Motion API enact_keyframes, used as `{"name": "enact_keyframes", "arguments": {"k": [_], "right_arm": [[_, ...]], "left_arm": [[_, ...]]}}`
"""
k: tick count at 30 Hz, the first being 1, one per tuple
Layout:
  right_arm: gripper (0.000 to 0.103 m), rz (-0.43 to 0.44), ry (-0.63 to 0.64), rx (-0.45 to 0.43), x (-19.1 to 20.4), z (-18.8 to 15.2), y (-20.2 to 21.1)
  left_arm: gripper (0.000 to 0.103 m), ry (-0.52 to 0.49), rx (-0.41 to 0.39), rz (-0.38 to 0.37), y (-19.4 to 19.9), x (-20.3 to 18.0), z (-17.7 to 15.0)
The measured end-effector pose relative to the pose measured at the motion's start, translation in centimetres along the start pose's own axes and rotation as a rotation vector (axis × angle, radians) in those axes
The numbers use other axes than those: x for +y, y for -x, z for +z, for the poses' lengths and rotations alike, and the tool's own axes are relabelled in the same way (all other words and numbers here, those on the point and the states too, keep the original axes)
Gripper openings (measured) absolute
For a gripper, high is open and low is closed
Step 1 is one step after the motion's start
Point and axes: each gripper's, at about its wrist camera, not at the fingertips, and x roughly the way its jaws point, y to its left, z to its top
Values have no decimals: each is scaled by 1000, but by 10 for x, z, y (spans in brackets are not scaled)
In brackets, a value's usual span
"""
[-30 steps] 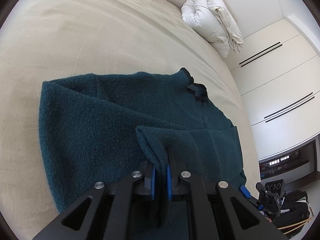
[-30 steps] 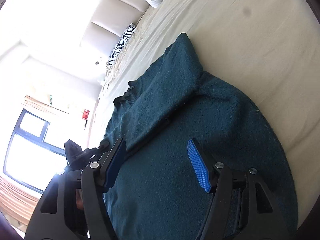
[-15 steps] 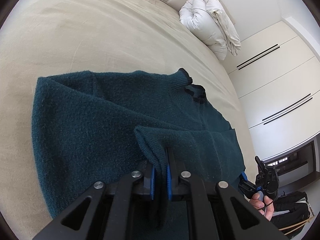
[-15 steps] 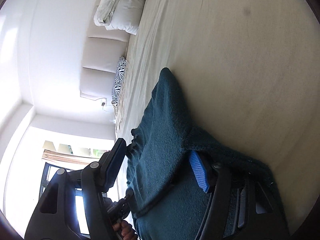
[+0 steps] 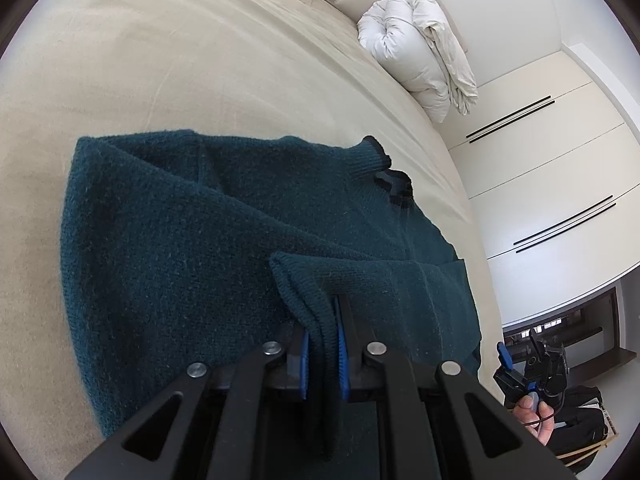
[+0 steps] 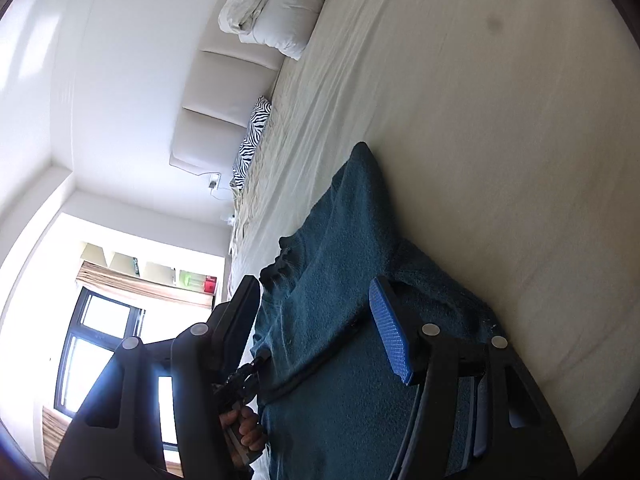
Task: Fold small clothes
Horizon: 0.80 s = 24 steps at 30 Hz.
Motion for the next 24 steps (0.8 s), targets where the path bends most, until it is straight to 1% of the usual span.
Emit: {"name": "enact_keyframes", "arguments": {"k": [3,6,8,9,12,15,18,21,24], "right_arm": [[57,-10,32,8,15,25,-12],[57,4,54,84,27,49,-41],[57,35,48,150,31,59,-69],[57,50,37,175,30,64,-83],[57,58,-15,202,20,80,-115],[57,20,-59,204,4,94,-136],[55,-44,-81,283,-14,91,-151],[55,-17,-28,334,-14,77,-140],[55,3,-21,374,-20,57,-119]], "left_arm": [[14,-3,-4,-1,-1,1,-1],[14,0,-7,-14,-3,3,-1],[14,-1,-12,-24,-5,6,0],[14,-4,-15,-28,-5,7,-1],[14,-21,-21,-27,-6,7,-2],[15,-19,-19,-25,-8,9,-1],[15,-25,-21,-25,-9,10,-1],[15,-31,-28,-28,-9,11,-2],[15,-31,-30,-31,-10,11,-3]]}}
